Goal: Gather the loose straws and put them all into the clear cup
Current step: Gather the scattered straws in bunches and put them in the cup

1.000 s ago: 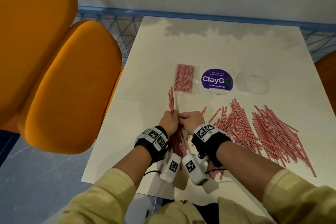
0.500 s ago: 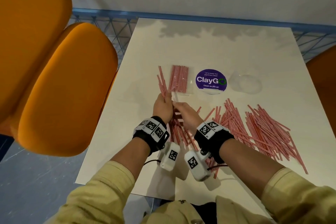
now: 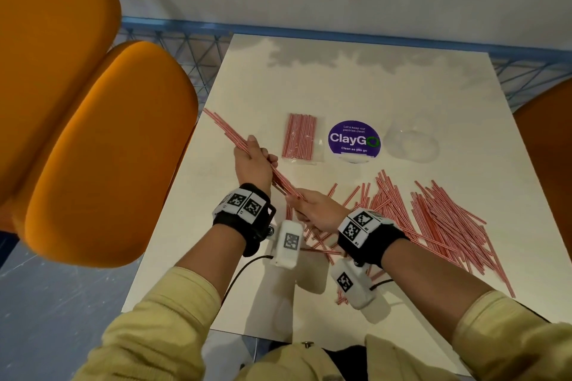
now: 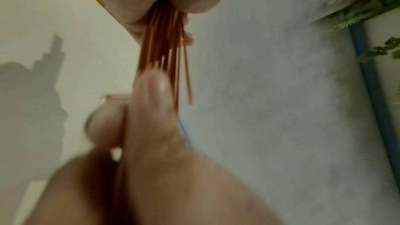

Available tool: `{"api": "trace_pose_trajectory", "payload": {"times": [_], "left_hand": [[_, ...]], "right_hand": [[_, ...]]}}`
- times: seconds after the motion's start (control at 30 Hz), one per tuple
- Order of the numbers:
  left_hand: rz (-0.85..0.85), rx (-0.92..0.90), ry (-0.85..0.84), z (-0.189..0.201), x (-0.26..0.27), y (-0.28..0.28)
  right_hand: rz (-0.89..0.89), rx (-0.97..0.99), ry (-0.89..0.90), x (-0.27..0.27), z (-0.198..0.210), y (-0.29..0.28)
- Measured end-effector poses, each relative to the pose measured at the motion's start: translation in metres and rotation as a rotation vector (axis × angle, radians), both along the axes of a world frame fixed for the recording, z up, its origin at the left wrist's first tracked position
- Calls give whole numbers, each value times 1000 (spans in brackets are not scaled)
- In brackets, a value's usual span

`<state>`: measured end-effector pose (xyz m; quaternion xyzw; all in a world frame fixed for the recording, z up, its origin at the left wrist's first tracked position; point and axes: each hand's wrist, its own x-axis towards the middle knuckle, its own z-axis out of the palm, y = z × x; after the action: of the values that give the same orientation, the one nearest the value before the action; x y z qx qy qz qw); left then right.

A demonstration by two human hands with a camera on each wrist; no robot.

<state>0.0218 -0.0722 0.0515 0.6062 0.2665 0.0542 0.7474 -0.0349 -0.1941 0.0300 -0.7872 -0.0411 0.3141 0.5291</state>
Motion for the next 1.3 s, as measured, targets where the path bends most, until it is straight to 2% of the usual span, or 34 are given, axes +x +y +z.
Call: {"api": "trace_pose_trajectory", "payload": {"times": [0.1,0.27,0.33,0.43,0.53,0.63,0.9,0.97,1.03,1.17,1.3], "left_hand": [[114,-28,-22,10,6,8],[188,44,-31,15,8,19],[106,38,-30,14,2,15],[-164,126,15,6,-12,-1],[-374,158,44,-5,-23,-19],[-470,215,83,-3,-26,-23],[-477,235,108,4,-27,-22],[-450,196,110,6,-25,-22],[-378,147,92,10,-23,-22],[-210,91,64,21,-15,-20],[-179,87,36,21,-15,-24]], "right_hand": [[41,-62,-13,-1,-9,-15],[-115,-93,33,-3,-14,-44],[-236,-35,19,1,-10,-45],[-335,50,22,7,-1,-31],[-273,46,-13,11,7,-12],[-154,-86,-80,11,16,-6],[39,-272,-120,16,40,-2],[-16,-209,-119,16,38,-4],[-138,-58,-47,15,32,-7],[-413,251,188,10,24,-7],[-656,557,505,10,26,-4]]}}
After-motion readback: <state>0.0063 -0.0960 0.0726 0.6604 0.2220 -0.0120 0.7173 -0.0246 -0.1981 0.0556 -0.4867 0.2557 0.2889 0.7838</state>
